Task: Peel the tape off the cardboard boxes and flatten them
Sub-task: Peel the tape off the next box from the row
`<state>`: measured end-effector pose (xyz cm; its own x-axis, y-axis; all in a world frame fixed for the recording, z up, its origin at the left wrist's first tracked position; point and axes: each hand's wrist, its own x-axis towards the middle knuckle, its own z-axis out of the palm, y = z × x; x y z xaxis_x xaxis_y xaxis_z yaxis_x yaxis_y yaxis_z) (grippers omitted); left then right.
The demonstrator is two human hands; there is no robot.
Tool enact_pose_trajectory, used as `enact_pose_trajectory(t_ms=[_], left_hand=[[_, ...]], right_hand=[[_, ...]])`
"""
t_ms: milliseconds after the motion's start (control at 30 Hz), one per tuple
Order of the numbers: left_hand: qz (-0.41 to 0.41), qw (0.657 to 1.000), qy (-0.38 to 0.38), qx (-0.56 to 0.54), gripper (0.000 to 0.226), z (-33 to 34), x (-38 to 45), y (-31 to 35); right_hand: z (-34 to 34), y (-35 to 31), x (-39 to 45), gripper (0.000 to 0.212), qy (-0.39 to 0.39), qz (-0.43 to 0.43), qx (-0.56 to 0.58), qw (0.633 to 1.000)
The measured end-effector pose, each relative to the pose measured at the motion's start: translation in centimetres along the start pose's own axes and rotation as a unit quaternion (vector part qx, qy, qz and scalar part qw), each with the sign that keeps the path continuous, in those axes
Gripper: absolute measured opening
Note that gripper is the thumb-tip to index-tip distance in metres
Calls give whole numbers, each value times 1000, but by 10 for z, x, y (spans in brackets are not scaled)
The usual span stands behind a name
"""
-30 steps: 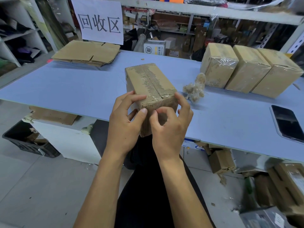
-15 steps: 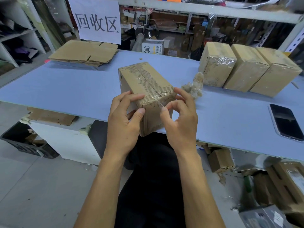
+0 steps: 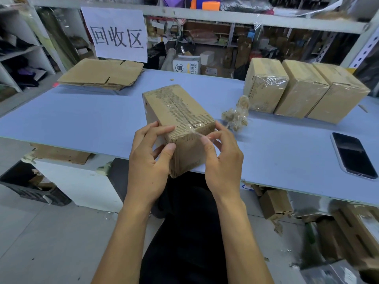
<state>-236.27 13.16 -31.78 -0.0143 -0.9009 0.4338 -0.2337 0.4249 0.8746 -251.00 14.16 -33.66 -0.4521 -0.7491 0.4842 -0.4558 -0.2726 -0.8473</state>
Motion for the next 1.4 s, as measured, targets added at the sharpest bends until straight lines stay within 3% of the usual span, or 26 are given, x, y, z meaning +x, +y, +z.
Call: enact_pose_trajectory(t_ms=[233,300,400,533,633,733,800,833,933,1100,1200,1400], left_hand=[[11,1000,-7,1,43,1,0,3],[4,1000,-15,5,29,0,2,3],[60,991,-37,110,21,0,17,13],[157,955,-158,196,29,4,54,38],[163,919,-264,244,43,12,79,47],[206,886,-307,281,39,22,96,46],[223,888,-313,254,32,25,102,43],[225,892,-311,241,28,26,103,43],[187,915,-304,188,18,29,104,44],[117,950,-249,147,29,32,111,40],[61,969,-215,105,31,32,115,36],[-47,979,-199,2,16,36,115,45]], right_hand=[[-15,-6,6,12,50,34,26,998],[-18,-7,7,15,63,12,5,998],[-20,-14,9,12,76,-28,8,997],[-24,-21,11,10,48,-21,46,998],[-27,-23,13,14,37,-18,49,998],[-28,-25,14,13,27,-16,64,997],[-26,-24,12,8,25,10,104,994],[-25,-22,11,20,24,29,117,992],[-17,-15,8,58,-11,72,111,991],[-2,-13,2,109,-41,87,45,994],[1,-16,2,112,-7,50,1,999],[9,-30,-2,91,53,-26,-116,992]])
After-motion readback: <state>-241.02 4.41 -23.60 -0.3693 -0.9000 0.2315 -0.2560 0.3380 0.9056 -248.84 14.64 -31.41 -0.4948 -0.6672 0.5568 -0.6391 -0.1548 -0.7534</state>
